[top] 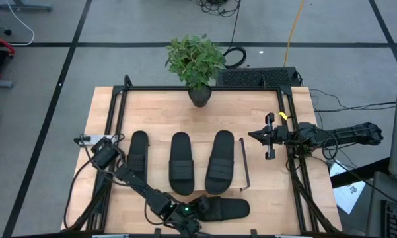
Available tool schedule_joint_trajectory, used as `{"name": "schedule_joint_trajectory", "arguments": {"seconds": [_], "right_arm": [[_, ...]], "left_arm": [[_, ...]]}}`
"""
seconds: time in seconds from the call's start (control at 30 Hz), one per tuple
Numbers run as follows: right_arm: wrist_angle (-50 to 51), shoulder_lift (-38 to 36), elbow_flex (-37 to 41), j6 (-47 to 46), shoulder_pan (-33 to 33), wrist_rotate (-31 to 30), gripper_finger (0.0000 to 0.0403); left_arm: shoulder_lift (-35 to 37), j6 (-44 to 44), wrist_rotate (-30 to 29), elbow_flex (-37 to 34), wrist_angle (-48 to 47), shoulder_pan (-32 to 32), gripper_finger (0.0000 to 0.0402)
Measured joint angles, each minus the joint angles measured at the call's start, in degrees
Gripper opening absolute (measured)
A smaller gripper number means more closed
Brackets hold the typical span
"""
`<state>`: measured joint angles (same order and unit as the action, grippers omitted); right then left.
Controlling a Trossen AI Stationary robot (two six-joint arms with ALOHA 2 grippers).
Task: Pick and place slides into the shelf
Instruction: Put the black slipper under the shelf
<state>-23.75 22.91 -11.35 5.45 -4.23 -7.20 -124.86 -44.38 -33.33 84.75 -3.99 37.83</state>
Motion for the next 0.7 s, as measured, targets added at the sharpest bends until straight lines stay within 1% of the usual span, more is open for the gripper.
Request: {"name": "schedule_joint_trajectory", "arguments": {"seconds": [0.1, 0.23, 0.33, 0.43, 0.5, 0.63, 0.67, 0.7], "right_arm": [[0.02, 0.01, 0.0, -0.02, 0.0, 0.0, 0.0], [0.02, 0.01, 0.0, -0.02, 0.0, 0.0, 0.0], [0.03, 0.01, 0.0, -0.04, 0.0, 0.0, 0.0], [0.04, 0.01, 0.0, 0.0, 0.01, 0.0, 0.0], [0.1, 0.01, 0.0, 0.07, 0.0, 0.0, 0.0], [0.37, -0.01, 0.0, 0.16, 0.0, 0.0, 0.0], [0.43, 0.01, 0.0, 0.16, 0.01, 0.0, 0.0], [0.47, 0.01, 0.0, 0.17, 0.01, 0.0, 0.0]], "left_arm": [[0.0, 0.98, 0.83, 0.0, -0.57, -0.97, 0.0255], [0.0, 1.18, 5.6, 0.0, -0.38, -2.57, 0.0255], [0.04, 1.24, 7.55, 0.0, -0.22, -2.97, 0.0237], [0.04, -1.38, 7.25, 0.0, 0.49, -2.12, 0.0182], [0.04, -2.93, 5.52, 0.23, 1.49, -1.13, 0.0131], [0.04, -3.39, 0.48, 2.46, 1.12, 0.81, 0.0025], [0.04, -3.39, -0.73, 3.02, 1.13, 1.32, 0.0015], [0.04, -3.42, -2.61, 3.64, 1.1, 1.92, 0.0013]]}}
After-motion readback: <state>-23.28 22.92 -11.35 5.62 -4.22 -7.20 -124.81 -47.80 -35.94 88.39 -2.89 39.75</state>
